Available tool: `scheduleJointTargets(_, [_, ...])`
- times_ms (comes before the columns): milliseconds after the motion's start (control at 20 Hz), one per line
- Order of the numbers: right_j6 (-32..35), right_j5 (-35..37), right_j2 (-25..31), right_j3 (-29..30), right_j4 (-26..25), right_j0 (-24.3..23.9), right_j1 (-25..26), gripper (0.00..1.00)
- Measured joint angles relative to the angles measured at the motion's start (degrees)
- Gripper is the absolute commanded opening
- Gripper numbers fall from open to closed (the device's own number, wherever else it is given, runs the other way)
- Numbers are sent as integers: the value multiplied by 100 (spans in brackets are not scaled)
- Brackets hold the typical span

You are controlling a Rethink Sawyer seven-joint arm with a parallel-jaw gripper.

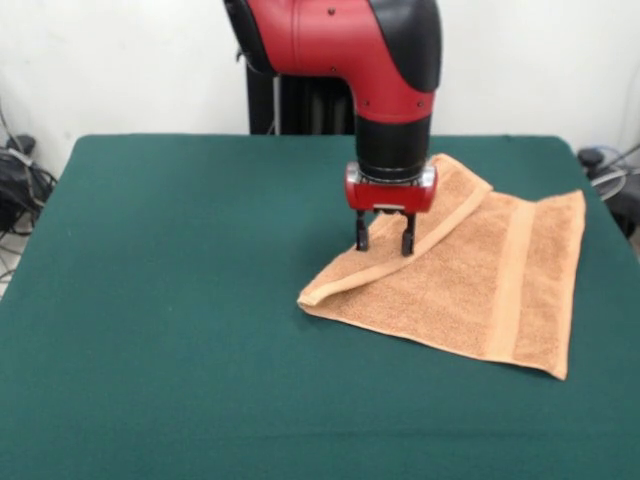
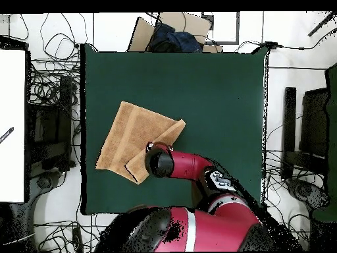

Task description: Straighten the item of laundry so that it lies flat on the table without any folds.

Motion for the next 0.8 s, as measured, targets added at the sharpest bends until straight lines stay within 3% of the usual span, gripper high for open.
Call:
scheduleJointTargets(250, [0,0,4,-10,-59,-4,-1,100])
scheduleJointTargets(300, [0,-1,4,-20,-113,-37,-4,0])
scheduleJointTargets(800, [0,2,6,-35,-133,-50,-9,0])
